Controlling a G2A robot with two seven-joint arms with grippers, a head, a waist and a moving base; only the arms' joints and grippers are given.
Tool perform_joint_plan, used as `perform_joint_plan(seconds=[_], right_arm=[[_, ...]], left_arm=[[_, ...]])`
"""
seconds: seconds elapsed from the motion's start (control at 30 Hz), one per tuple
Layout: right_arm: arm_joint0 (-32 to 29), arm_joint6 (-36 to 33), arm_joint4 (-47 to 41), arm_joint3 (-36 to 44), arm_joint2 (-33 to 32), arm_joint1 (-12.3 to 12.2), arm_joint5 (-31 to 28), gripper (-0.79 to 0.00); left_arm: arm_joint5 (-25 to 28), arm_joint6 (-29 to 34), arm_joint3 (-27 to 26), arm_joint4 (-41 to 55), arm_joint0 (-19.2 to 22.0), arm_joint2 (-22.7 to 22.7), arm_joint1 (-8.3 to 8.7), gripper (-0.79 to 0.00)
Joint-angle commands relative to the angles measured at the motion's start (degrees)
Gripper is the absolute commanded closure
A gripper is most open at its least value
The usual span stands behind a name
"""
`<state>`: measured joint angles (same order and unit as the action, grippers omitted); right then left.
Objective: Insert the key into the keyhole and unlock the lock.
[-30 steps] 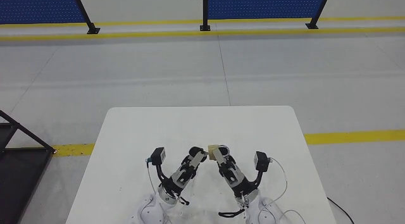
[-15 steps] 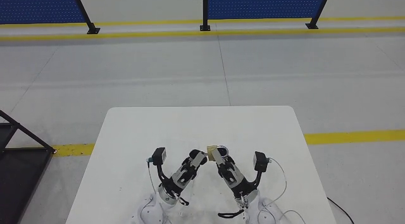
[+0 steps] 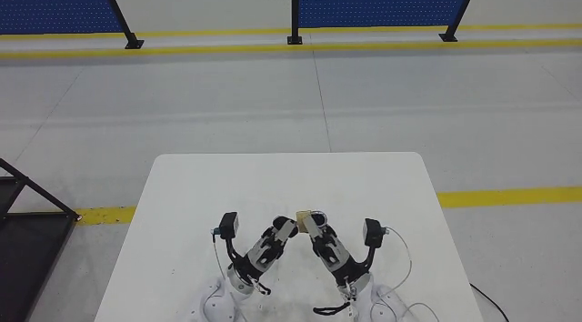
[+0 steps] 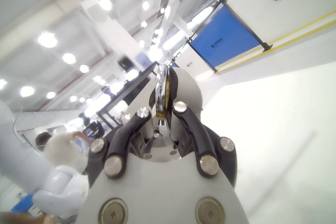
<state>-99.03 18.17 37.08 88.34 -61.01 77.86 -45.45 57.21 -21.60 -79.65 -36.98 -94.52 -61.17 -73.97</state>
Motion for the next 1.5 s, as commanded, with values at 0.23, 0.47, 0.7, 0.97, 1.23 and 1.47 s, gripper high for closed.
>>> perform_joint_plan(seconds=[0.23,0.47,0.7,0.97,1.23,1.47], right_arm=[[-0.3,-3.0,-2.6,0.8,-0.4,-0.4,1.0,0.000],[-0.5,-4.3,-4.4,1.4,-0.6,-0.6,2.4,0.000],[-0.7,-5.3,-5.5,2.1,-0.7,-0.7,3.8,0.000],[-0.9,-6.1,-6.2,2.7,-0.8,-0.9,4.9,0.000],[-1.0,-6.4,-6.4,2.9,-0.7,-1.1,5.3,0.000],[-1.1,-6.4,-6.4,3.1,-0.7,-1.2,5.5,0.000]], left_arm=[[-1.9,-9.3,-0.3,-12.4,-0.7,-0.6,-0.64,0.000],[-5.7,-16.3,0.5,-21.3,-0.6,-0.3,-1.01,0.000],[-10.3,-22.8,1.2,-30.0,0.1,0.1,-1.11,0.000],[-17.2,-31.4,2.9,-39.6,0.9,1.2,-1.09,0.000],[-25.1,-37.5,4.4,-47.3,1.8,2.4,-0.95,0.000],[-32.0,-40.7,4.9,-52.8,2.4,2.6,-0.59,0.000]])
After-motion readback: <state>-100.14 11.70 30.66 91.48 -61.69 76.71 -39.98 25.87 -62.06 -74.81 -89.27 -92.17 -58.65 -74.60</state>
